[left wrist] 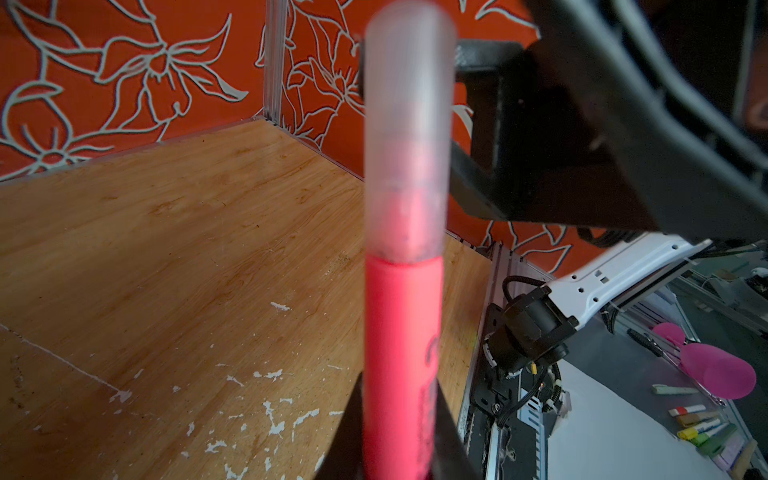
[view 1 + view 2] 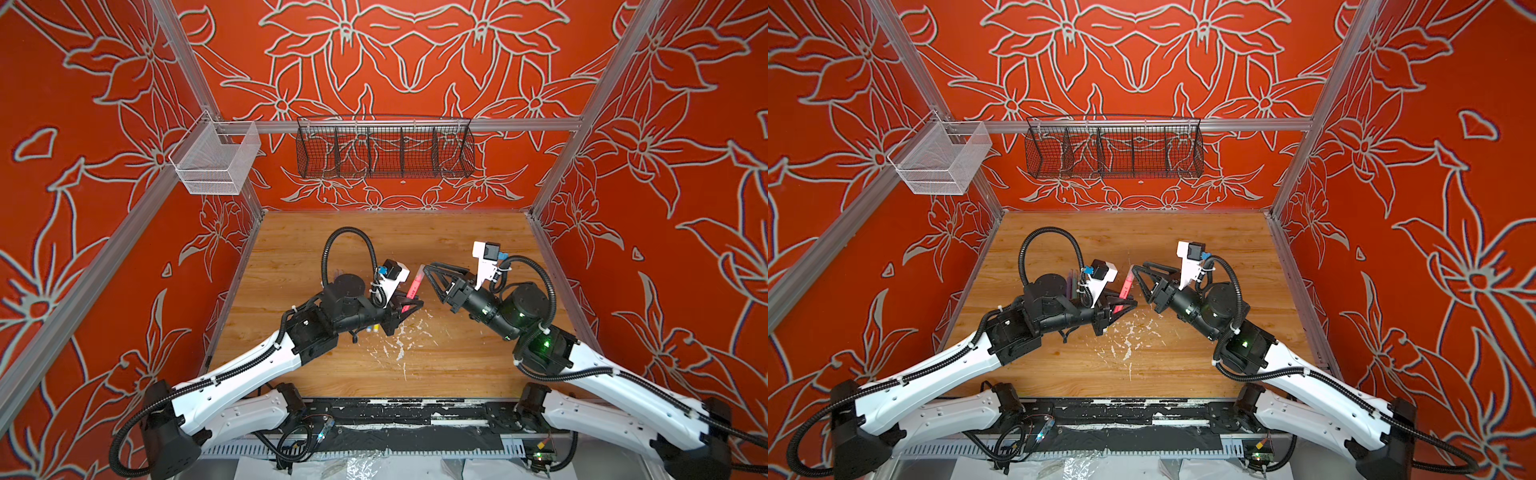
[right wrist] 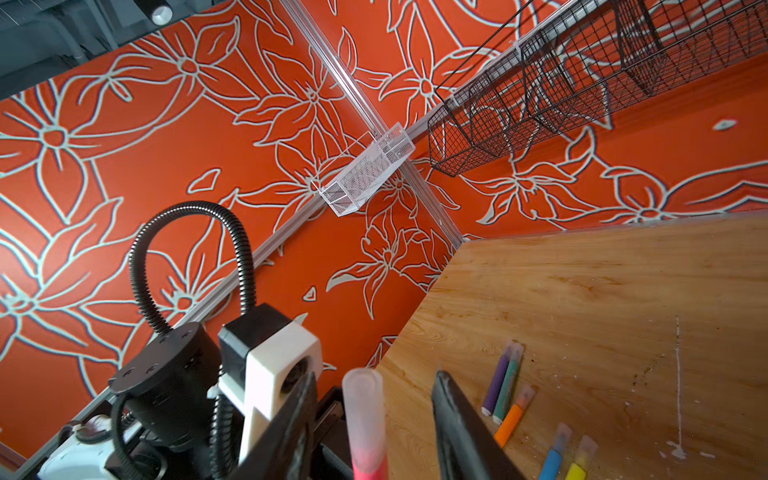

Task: Insert the pens into the pen caps
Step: 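Push the cap down onto the pink marker tip with the right gripper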

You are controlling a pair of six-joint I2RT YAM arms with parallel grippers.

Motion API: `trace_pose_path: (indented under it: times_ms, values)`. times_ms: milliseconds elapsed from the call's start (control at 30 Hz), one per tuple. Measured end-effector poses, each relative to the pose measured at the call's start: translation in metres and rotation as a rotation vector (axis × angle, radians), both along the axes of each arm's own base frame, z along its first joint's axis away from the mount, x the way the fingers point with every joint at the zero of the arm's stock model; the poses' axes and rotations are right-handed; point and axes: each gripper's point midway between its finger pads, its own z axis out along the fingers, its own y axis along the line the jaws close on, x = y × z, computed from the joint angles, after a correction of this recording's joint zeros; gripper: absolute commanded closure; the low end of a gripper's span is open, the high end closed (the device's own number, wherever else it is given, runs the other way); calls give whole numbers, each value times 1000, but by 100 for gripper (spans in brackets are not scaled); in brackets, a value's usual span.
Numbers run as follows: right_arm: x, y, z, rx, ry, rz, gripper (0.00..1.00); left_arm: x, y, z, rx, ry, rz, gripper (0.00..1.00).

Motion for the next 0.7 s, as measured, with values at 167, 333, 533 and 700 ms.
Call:
trace_pose_path:
  times_ms: [167,333,533,700]
  values:
    - [4,9,5,-13,8,14,59,-6,4,8,-15,-22,-10,100]
    - [2,16,11,-14,4,42,67,-7,6,12,-21,-33,-12,100]
    - [1,23,11,-24,8,71,82,-7,7,10,-15,-27,-9,100]
    - [-1,26,11,-30,0,85,100,-7,7,10,-15,-27,-4,100]
